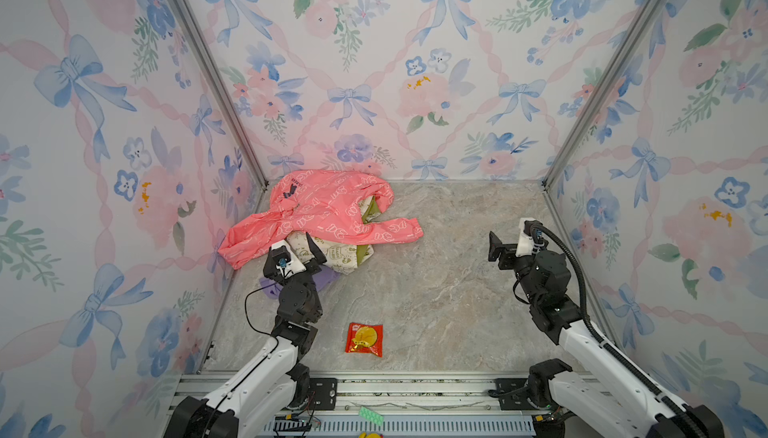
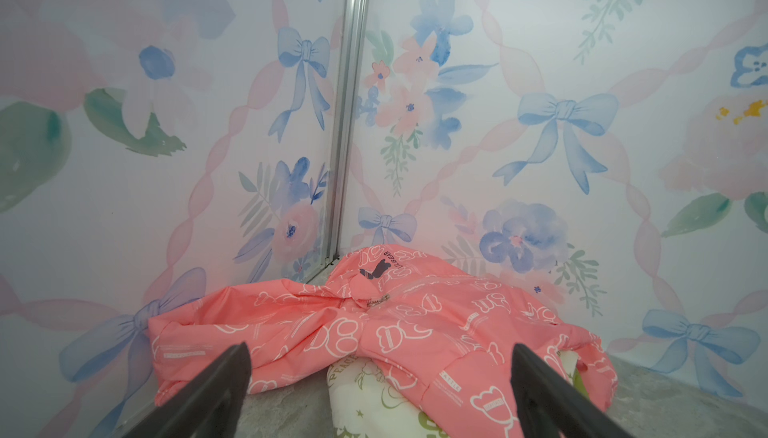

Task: Pick out a specific cloth from the pile
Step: 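Close the left gripper on the purple shirt while the right gripper approaches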

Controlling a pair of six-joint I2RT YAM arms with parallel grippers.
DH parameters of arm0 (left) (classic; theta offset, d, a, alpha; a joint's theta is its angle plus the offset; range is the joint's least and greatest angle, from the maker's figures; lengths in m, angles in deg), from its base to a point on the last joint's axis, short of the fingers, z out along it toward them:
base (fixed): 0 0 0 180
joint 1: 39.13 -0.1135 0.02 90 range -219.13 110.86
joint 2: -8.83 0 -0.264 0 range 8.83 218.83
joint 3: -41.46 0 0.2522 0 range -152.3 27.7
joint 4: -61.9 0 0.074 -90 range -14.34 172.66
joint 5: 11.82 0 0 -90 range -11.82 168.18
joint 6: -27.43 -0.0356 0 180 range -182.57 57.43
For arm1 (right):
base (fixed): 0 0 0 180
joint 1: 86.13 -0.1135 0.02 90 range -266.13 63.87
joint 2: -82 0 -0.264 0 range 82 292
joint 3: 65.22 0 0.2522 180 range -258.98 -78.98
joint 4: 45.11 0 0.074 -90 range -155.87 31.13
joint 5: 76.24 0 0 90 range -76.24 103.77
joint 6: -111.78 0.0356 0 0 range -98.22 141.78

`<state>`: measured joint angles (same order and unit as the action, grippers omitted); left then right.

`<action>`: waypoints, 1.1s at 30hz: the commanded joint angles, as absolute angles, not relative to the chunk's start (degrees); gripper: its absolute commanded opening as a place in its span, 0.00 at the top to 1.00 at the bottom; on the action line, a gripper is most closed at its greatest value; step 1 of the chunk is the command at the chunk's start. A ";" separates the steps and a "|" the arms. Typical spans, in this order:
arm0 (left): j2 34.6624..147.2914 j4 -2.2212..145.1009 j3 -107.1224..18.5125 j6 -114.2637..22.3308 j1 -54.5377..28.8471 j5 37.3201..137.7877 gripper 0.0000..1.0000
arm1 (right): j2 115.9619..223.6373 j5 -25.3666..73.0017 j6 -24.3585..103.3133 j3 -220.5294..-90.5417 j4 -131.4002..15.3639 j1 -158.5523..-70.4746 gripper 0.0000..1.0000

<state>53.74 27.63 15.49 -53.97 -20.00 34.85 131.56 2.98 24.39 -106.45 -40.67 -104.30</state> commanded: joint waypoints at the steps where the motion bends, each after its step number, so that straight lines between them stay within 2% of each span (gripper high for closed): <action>1: 47.66 49.43 13.20 -40.27 -20.37 32.55 0.02 | 129.89 8.38 25.28 -108.64 -46.48 -107.85 0.03; 4: 42.23 56.61 13.42 -32.48 -21.18 35.34 0.02 | 130.34 10.89 25.72 -109.27 -45.43 -111.65 0.03; 8: 38.97 65.95 12.99 -21.74 -21.56 35.20 0.12 | 134.31 10.69 23.74 -110.26 -43.60 -119.39 0.03; 13: 42.12 76.92 10.21 -12.24 -21.64 32.24 0.16 | 140.28 8.87 19.93 -108.65 -36.84 -129.20 0.03; 15: 44.71 79.06 9.52 -10.46 -21.71 32.63 0.22 | 142.40 7.44 17.63 -107.39 -33.65 -132.63 0.03; 18: 47.20 80.49 9.46 -8.01 -21.99 33.29 0.23 | 145.68 4.24 15.59 -105.18 -27.34 -136.65 0.03; 20: 48.62 80.81 9.72 -6.67 -22.33 33.31 0.23 | 147.55 3.37 16.33 -104.37 -24.34 -137.69 0.03; 22: 50.34 80.96 9.90 -5.58 -23.15 34.01 0.33 | 149.95 3.48 16.46 -103.49 -21.32 -137.93 0.03; 33: 61.81 81.19 9.69 -1.98 -30.35 39.73 0.41 | 157.49 -2.97 10.16 -104.81 -18.71 -142.84 0.03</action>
<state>60.12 80.09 10.48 -3.74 -29.07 37.89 157.20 -0.21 12.43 -104.24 -21.70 -141.79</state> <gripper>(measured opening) 0.593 0.969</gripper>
